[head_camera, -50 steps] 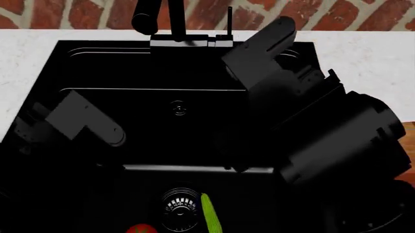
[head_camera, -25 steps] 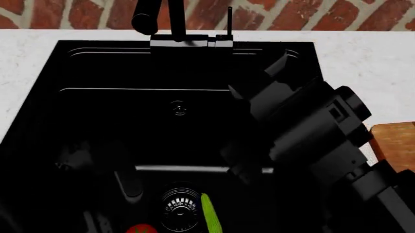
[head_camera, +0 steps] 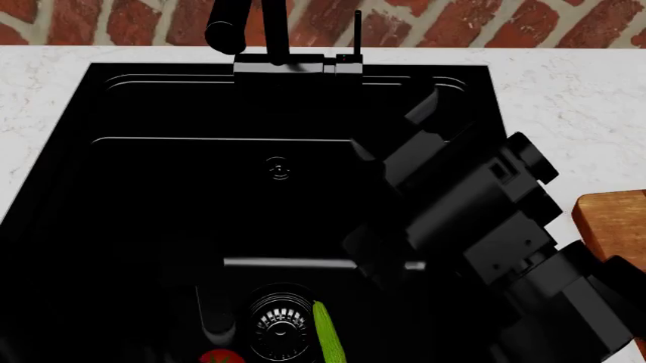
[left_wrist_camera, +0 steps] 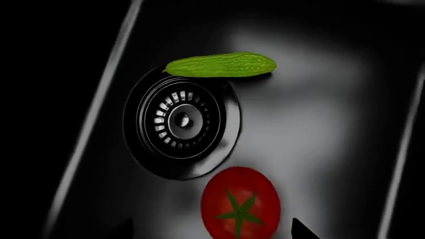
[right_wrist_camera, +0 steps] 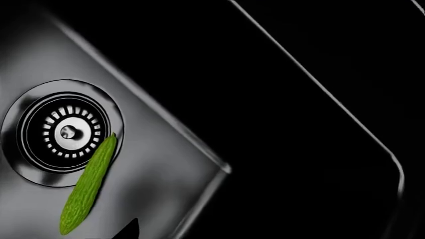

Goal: Pick the vegetables from the sink and place them on the cutting board.

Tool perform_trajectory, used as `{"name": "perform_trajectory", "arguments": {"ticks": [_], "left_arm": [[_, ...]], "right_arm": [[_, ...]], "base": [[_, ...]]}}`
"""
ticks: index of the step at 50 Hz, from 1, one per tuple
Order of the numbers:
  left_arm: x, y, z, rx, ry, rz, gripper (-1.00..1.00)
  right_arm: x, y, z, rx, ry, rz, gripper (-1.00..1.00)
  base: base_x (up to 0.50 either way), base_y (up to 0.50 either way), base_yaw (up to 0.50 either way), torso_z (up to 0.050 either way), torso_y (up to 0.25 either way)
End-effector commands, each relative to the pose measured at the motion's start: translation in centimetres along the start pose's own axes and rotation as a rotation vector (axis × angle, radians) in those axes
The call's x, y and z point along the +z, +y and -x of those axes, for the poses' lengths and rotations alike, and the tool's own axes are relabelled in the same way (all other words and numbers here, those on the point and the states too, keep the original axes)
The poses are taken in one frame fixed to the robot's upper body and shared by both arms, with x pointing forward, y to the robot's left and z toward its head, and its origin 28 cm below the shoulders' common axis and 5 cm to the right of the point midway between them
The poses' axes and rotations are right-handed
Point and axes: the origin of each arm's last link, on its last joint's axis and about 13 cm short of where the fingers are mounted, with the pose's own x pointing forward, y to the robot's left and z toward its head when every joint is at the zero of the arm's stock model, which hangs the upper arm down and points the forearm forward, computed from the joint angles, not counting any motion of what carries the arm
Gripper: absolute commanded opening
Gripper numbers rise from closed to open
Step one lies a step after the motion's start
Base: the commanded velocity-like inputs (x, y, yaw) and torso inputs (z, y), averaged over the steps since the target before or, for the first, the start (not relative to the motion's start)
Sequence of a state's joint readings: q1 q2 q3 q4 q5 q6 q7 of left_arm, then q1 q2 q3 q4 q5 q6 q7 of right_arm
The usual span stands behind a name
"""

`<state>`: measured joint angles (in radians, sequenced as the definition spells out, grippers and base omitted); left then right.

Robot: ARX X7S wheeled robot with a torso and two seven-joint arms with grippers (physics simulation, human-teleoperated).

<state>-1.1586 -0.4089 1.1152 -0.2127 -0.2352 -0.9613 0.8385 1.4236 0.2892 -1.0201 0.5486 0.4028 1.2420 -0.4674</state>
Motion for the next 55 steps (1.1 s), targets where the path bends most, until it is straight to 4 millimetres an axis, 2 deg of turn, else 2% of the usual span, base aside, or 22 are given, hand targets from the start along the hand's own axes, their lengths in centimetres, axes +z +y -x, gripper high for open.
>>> {"name": "perform_trajectory", "arguments": {"ticks": [1, 7, 13, 24, 35, 36, 45, 47, 55], "left_arm": [[-0.2, -0.1, -2.0, -0.069, -0.020, 0.011, 1.00], [-0.9, -0.1, -3.9, -0.087, -0.029, 0.050, 1.00], [-2.4, -0.9, -5.6, -0.113, 0.025, 0.076, 1.00], [-3.2, -0.9, -6.0, -0.101, 0.095, 0.083, 1.00], [-4.2, -0.8, -7.5, -0.091, 0.148, 0.091, 1.00], [-4.2, -0.7, -7.6, -0.075, 0.144, 0.101, -1.00], [-3.6, 0.0, -7.4, 0.010, 0.086, 0.074, -1.00], [-3.5, 0.3, -7.2, 0.072, 0.063, 0.073, -1.00], [-3.4, -0.2, -4.1, 0.178, -0.020, 0.075, -1.00]], "right_arm": [[0.3, 0.1, -0.4, 0.013, 0.016, 0.019, 1.00], [0.1, 0.2, -0.8, 0.018, 0.025, 0.020, 1.00], [0.0, 0.5, -1.0, 0.025, 0.028, 0.023, 1.00], [-0.1, 0.5, -1.3, 0.032, 0.020, 0.022, 1.00], [-0.3, 0.6, -1.6, 0.034, 0.020, 0.021, 1.00], [-0.3, 0.6, -1.6, 0.034, 0.020, 0.020, 1.00], [-0.5, 0.6, -1.6, 0.034, 0.023, 0.018, 1.00], [-0.5, 0.6, -1.6, 0.035, 0.023, 0.020, 1.00], [-0.5, 0.6, -1.2, 0.032, 0.026, 0.023, 1.00]], "base": [[0.00, 0.00, 0.00, 0.000, 0.000], [0.00, 0.00, 0.00, 0.000, 0.000], [0.00, 0.00, 0.00, 0.000, 0.000], [0.00, 0.00, 0.00, 0.000, 0.000], [0.00, 0.00, 0.00, 0.000, 0.000], [0.00, 0.00, 0.00, 0.000, 0.000], [0.00, 0.00, 0.00, -0.002, -0.003], [0.00, 0.00, 0.00, 0.000, -0.005], [0.00, 0.00, 0.00, 0.000, 0.000]]}}
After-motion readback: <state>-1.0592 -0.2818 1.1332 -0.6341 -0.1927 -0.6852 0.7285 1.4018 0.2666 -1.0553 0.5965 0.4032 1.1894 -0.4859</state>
